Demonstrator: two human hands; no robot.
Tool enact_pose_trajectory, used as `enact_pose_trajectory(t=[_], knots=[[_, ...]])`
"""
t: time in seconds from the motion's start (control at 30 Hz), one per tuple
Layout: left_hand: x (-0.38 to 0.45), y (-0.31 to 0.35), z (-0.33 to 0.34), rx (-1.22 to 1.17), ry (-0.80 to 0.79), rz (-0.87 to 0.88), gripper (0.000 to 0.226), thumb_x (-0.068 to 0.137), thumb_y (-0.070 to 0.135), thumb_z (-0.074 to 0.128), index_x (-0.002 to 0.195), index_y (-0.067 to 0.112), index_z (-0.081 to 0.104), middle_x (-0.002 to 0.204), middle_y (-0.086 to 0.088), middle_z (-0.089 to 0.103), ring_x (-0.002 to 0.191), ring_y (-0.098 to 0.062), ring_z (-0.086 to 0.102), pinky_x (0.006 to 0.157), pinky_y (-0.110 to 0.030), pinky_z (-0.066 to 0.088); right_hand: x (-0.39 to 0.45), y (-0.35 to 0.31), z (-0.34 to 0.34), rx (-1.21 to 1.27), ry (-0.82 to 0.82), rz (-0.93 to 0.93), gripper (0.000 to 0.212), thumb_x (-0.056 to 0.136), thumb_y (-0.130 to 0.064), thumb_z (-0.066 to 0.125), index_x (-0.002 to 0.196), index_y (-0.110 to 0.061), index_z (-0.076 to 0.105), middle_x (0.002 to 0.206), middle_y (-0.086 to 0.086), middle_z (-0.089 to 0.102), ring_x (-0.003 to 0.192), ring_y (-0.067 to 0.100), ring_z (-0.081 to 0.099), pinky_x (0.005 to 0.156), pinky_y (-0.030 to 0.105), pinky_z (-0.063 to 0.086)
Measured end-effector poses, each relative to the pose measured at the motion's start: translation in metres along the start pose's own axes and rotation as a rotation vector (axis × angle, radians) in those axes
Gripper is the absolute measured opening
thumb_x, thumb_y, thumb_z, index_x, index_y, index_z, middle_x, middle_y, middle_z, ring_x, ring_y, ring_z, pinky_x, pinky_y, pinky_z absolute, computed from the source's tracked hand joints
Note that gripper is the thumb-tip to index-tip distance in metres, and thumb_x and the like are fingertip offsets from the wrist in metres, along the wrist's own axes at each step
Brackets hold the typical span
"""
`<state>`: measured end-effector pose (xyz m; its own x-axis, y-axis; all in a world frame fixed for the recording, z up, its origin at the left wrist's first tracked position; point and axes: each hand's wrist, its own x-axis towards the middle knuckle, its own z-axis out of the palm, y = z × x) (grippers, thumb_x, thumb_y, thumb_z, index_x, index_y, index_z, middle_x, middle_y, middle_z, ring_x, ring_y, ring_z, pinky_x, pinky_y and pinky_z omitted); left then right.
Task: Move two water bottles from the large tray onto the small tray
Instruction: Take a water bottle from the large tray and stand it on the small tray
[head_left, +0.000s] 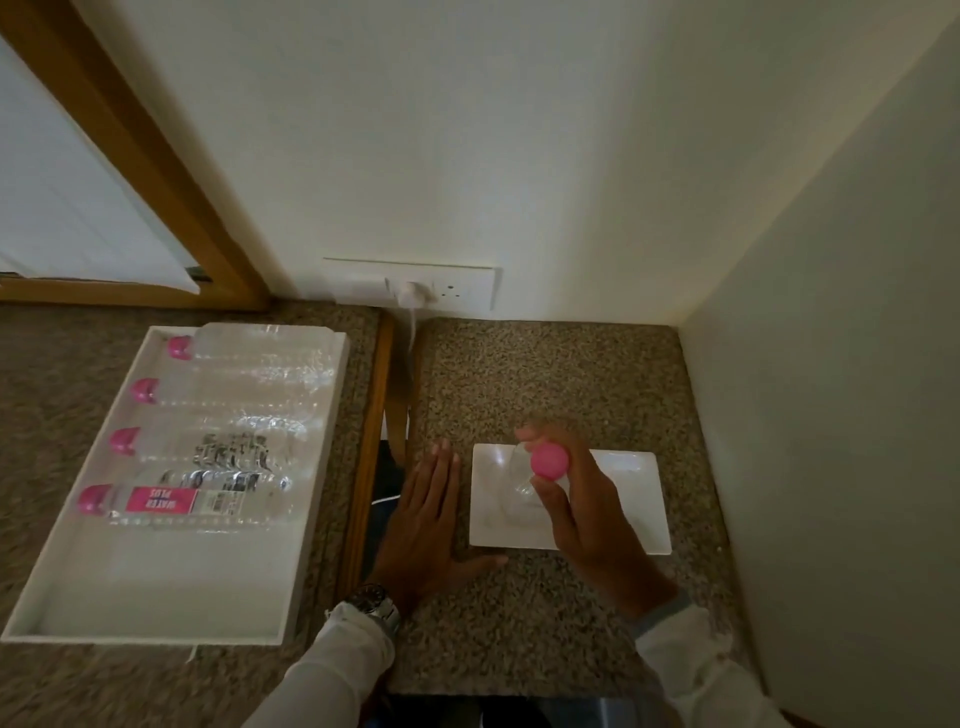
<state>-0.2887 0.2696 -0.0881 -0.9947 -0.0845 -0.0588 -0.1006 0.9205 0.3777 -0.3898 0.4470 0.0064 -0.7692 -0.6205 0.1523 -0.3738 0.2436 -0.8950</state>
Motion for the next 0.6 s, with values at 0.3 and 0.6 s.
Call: enact_pose_trajectory(t=[0.3, 0.6], knots=[[0.002, -0.003, 0.013, -0.002, 0.021, -0.004, 0.127, 0.071, 0.089, 0.056, 0.148, -0.009, 0.033, 0.159, -0.028, 0.03, 0.15, -0.04, 0.026, 0.116, -0.062, 0.036, -0.002, 0.009, 0.004, 0.021, 0.05, 0.017, 0.04, 0.105, -0.052, 0.036, 0.139, -0.031, 0.044, 0.139, -0.018, 0.055, 0.134, 0.005, 0.053, 0.114, 0.022, 0.039], [-0.001, 0.001, -0.002, 0.025, -0.04, -0.03, 0.13, 0.071, 0.092, 0.048, 0.153, -0.006, 0.021, 0.164, -0.025, 0.017, 0.154, -0.038, 0.016, 0.121, -0.058, 0.029, -0.007, -0.008, -0.003, -0.066, 0.121, 0.019, 0.075, 0.097, -0.067, 0.04, 0.143, -0.009, 0.044, 0.145, 0.003, 0.054, 0.137, 0.014, 0.052, 0.114, 0.034, 0.043]])
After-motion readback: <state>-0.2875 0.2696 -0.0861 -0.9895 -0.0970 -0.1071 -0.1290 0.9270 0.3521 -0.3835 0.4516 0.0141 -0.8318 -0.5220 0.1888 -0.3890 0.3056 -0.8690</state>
